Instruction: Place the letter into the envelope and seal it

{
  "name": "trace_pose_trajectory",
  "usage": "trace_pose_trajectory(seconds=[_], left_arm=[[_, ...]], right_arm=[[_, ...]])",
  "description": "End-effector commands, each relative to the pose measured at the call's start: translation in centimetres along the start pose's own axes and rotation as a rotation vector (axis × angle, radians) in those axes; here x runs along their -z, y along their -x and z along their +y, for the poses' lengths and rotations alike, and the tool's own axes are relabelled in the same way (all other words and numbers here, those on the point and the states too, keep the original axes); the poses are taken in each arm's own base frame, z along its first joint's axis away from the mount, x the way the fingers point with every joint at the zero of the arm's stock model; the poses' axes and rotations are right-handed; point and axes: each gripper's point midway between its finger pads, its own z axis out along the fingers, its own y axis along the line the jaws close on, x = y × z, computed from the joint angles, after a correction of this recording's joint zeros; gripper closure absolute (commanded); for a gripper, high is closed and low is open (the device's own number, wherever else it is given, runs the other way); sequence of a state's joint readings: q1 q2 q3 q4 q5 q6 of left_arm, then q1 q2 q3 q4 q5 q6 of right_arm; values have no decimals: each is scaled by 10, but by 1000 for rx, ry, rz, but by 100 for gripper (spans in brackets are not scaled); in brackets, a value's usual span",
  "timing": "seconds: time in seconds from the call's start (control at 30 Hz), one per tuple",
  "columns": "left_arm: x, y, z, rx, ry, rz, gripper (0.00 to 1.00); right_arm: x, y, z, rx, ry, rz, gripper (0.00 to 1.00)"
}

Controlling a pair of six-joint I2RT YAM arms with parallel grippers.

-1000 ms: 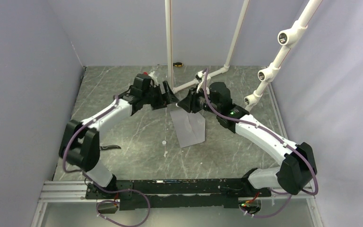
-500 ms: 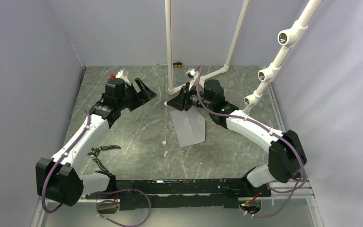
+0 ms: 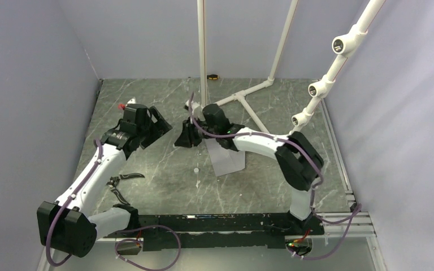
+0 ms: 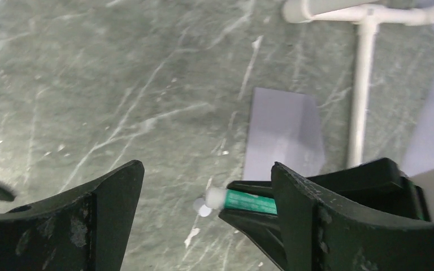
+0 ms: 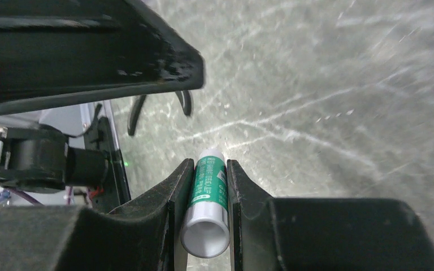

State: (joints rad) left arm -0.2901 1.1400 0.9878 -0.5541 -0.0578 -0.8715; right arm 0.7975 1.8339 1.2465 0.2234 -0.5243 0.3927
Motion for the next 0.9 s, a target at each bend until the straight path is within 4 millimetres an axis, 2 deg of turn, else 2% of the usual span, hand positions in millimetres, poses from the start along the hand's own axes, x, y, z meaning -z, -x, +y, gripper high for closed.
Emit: trace_pose_trajectory(seconds=[0.0,0.2,0.33,0.53,0.63,0.73,0.87], left_arm=[[2,-19,40,61,128,20,14],[-3,-47,66,102,167,100,16],[-11,-61,71,101,159,157,16],[-28,-88,74,94,130,282,18],[-38,-97,79,81,142,322,25],[-48,-99,82,58,151,340,34],[-59,-108,84,41,154,395,38]], right_arm=[[-22,-24,5,-30,82,90,98],[-29,-62,8,-129,175,204,93],[-29,-81,6,-201,187,267,91],[-26,-109,-5,-304,120,373,86],[-21,-126,-14,-353,55,435,85],[-19,-133,-20,-370,12,469,83],[-18,-133,-23,-380,-30,483,73]])
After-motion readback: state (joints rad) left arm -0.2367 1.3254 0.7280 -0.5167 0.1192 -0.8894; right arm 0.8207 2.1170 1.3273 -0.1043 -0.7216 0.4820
